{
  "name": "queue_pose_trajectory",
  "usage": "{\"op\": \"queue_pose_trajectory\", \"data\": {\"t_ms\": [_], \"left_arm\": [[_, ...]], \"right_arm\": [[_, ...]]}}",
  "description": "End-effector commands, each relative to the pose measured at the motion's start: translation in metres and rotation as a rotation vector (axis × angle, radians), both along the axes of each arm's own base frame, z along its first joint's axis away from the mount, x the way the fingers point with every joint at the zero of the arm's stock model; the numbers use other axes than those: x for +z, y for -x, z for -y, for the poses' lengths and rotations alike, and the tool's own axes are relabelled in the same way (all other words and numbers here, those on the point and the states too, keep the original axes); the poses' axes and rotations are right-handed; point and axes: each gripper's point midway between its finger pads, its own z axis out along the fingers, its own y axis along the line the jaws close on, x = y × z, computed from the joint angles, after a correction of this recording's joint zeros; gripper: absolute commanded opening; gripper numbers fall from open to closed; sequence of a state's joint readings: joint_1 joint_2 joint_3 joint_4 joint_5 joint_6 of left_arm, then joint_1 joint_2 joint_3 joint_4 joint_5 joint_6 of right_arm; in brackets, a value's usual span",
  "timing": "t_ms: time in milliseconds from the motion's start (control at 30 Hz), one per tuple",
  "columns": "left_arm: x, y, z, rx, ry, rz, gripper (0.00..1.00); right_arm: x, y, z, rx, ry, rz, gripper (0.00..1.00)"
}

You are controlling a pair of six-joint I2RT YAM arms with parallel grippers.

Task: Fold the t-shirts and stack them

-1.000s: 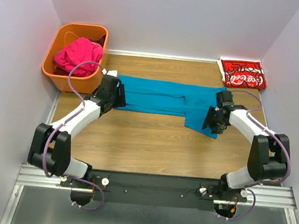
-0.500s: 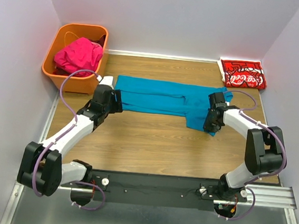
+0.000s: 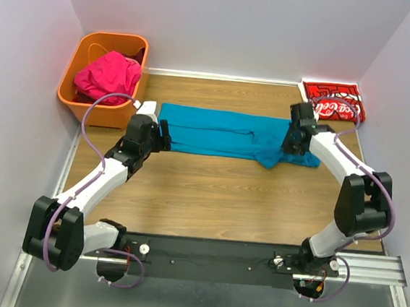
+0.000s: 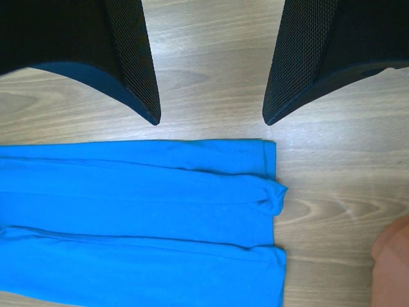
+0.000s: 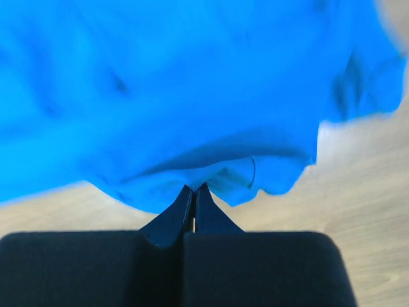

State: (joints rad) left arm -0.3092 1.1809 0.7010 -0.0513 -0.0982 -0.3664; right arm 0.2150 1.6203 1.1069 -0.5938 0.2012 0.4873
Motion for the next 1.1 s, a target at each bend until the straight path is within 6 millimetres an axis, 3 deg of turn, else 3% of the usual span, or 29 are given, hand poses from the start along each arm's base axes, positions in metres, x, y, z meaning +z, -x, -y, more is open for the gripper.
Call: {"op": "queue_pose_trajectory", "data": {"t_ms": [0, 33, 67, 100, 133, 267, 300, 333, 433, 600, 700, 733, 800, 933, 1000, 1033, 1067], "left_arm": [[0.013, -0.001, 0.010, -0.039, 0.041, 0.044, 0.73], [0.013, -0.002, 0.007, -0.024, 0.035, 0.046, 0.73], [0.013, -0.003, 0.003, -0.011, 0.019, 0.047, 0.73], [0.014, -0.004, 0.000, 0.000, 0.009, 0.052, 0.73], [0.014, -0.005, -0.004, 0.023, -0.006, 0.055, 0.73], [0.009, -0.006, -0.015, 0.063, -0.054, 0.053, 0.73], [0.005, -0.007, -0.019, 0.079, -0.072, 0.047, 0.73], [0.004, -0.007, -0.020, 0.081, -0.082, 0.046, 0.73], [0.000, -0.008, -0.021, 0.074, -0.101, 0.037, 0.73], [-0.005, -0.008, -0.022, 0.079, -0.121, 0.026, 0.73], [-0.010, -0.008, -0.020, 0.068, -0.121, 0.008, 0.73], [-0.013, -0.008, -0.017, 0.056, -0.114, -0.003, 0.73], [-0.019, -0.007, -0.012, 0.034, -0.101, -0.023, 0.72], [-0.026, -0.009, 0.001, -0.002, -0.049, -0.062, 0.70], [-0.017, -0.017, 0.013, -0.029, -0.004, -0.055, 0.67], [-0.021, -0.020, 0.017, -0.034, 0.006, -0.073, 0.66], [-0.013, -0.029, 0.022, -0.033, 0.027, -0.061, 0.63]], "right_arm": [[0.037, -0.049, 0.007, -0.020, 0.076, 0.108, 0.00], [0.042, -0.060, 0.007, -0.015, 0.083, 0.126, 0.00], [0.030, -0.069, 0.006, 0.003, 0.100, 0.098, 0.00], [0.030, -0.077, 0.007, -0.001, 0.110, 0.101, 0.00], [0.041, -0.096, 0.008, -0.008, 0.107, 0.138, 0.00], [0.039, -0.139, 0.013, -0.033, 0.076, 0.162, 0.00], [0.023, -0.146, 0.013, -0.033, 0.076, 0.134, 0.00], [0.034, -0.161, 0.016, -0.045, 0.064, 0.170, 0.00], [0.027, -0.183, 0.022, -0.060, 0.056, 0.181, 0.00], [0.012, -0.201, 0.031, -0.075, 0.032, 0.173, 0.04], [0.002, -0.201, 0.031, -0.068, 0.023, 0.154, 0.16], [0.001, -0.199, 0.026, -0.055, 0.002, 0.147, 0.28], [0.007, -0.191, 0.021, -0.051, -0.031, 0.149, 0.40], [0.029, -0.174, 0.024, -0.031, -0.025, 0.166, 0.46], [0.036, -0.164, 0.029, -0.021, -0.029, 0.174, 0.47], [0.055, -0.161, 0.043, -0.043, -0.044, 0.215, 0.47], [0.045, -0.145, 0.049, -0.064, -0.070, 0.189, 0.47]]}}
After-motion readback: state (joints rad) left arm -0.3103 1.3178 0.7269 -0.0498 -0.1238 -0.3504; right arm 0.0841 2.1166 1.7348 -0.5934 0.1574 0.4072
